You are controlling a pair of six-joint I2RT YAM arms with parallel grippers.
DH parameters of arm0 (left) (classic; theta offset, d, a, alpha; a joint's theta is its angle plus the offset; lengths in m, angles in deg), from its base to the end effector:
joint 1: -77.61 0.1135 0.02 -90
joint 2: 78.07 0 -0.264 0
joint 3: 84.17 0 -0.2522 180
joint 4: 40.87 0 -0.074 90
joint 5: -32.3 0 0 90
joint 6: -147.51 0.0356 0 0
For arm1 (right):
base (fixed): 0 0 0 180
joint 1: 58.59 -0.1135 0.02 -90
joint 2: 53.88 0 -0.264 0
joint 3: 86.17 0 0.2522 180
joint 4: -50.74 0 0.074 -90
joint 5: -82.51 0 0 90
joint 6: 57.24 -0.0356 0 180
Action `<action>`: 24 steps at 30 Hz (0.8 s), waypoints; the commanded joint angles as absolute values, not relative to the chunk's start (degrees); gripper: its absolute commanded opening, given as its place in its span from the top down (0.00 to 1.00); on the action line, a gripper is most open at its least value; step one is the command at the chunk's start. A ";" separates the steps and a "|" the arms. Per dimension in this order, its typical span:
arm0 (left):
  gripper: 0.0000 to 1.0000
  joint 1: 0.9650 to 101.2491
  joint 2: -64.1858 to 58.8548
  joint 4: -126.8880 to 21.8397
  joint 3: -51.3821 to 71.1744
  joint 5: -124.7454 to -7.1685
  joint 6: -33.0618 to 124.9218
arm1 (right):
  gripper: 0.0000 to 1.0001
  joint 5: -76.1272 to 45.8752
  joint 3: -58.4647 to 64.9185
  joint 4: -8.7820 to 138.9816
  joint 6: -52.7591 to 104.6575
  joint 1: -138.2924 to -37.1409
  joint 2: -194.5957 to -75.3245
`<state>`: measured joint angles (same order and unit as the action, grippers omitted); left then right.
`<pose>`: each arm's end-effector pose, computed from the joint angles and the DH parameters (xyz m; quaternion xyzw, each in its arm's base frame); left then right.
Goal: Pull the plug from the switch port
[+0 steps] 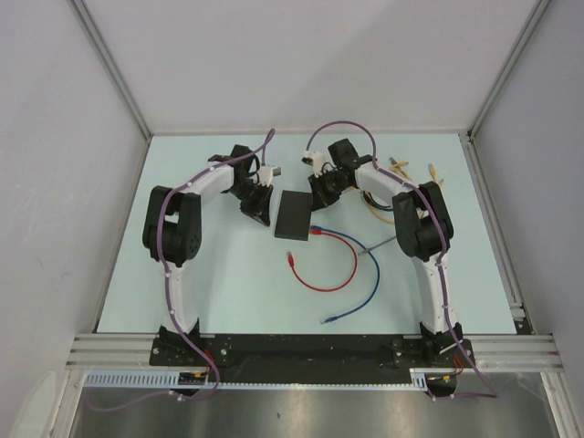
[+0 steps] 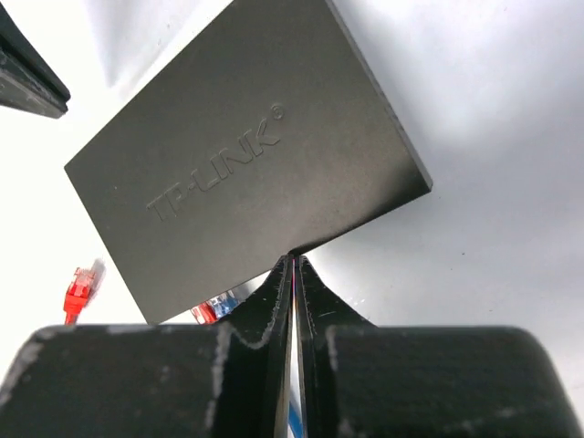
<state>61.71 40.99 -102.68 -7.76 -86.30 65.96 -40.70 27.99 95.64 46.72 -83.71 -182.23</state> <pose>0.3939 -0.1299 0.1743 0.2299 0.9356 -0.2519 0.0912 0.4278 0.2221 0.1697 -0.3807 0.8450 0.2990 0.2274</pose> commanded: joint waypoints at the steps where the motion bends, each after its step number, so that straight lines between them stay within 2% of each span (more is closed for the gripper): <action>1: 0.87 61.61 37.94 -101.91 -8.99 -87.84 65.42 | 0.93 -39.39 29.11 94.39 46.73 -83.11 -180.36; 3: 0.87 61.61 37.94 -102.00 -9.43 -88.98 65.51 | 0.87 -41.13 26.74 94.56 46.83 -81.36 -179.13; 5: 0.86 61.61 37.94 -101.74 -10.13 -92.57 65.51 | 0.75 -44.64 25.68 95.26 46.56 -79.69 -178.68; 6: 0.86 61.52 38.03 -101.82 -10.48 -93.81 65.51 | 0.58 -49.36 25.50 95.61 46.21 -78.03 -178.25; 7: 0.85 61.44 38.12 -102.00 -11.01 -96.34 65.59 | 0.50 -51.67 25.42 95.88 45.69 -77.23 -177.98; 8: 0.84 61.35 38.73 -102.61 -12.06 -97.32 65.68 | 0.36 -53.96 25.42 96.58 45.51 -76.61 -178.07; 9: 0.84 61.17 39.08 -102.96 -12.50 -98.29 66.03 | 0.32 -57.46 25.68 97.19 45.86 -76.09 -177.98; 15: 0.83 60.12 42.86 -104.46 -15.58 -101.29 66.56 | 0.33 -65.66 25.94 101.07 48.41 -76.34 -180.09; 24: 0.86 59.41 48.13 -104.11 -16.46 -97.69 66.12 | 0.39 -68.31 27.78 103.09 50.96 -78.54 -185.00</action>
